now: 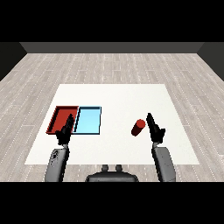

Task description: Pick the red can and put it in the red box

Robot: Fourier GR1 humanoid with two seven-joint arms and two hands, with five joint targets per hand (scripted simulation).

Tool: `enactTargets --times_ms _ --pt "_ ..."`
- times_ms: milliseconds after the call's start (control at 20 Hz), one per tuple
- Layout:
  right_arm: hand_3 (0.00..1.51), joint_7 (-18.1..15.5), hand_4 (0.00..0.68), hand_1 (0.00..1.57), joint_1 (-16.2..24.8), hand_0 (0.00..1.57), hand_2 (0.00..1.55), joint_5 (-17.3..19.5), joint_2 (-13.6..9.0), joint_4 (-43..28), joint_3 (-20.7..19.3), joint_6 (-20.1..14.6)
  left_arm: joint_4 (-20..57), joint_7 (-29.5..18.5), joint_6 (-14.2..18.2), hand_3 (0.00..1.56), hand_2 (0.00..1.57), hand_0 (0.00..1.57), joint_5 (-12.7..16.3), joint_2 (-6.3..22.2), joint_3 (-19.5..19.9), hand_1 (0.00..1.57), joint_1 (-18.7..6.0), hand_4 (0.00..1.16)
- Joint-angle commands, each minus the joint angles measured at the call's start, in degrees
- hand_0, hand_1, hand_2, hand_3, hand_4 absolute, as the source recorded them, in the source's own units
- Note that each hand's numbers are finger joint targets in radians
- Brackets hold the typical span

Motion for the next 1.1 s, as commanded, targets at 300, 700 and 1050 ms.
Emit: enactTargets --times_ms 300,700,1050 --pt "0.00 -12.78 0.000 0.00 5.03 0.00 0.00 -16.65 -10.91 -2.47 -14.85 16.92 -5.10 -12.43 -2.83 0.00 0.00 0.00 4.53 -2.86 1.08 0.00 -3.78 0.00" --pt "0.00 -19.99 0.000 0.00 7.40 0.00 0.00 -21.41 -15.70 3.44 -20.91 28.60 -4.99 -22.54 -5.34 0.00 0.00 0.00 4.16 -3.86 0.31 0.00 1.73 0.00" --pt "0.00 -30.04 0.000 0.00 7.60 0.00 0.00 -16.29 -14.81 12.74 -22.70 34.17 -0.63 -25.24 -6.16 0.00 0.00 0.00 4.42 -4.93 0.72 0.00 1.13 0.00"
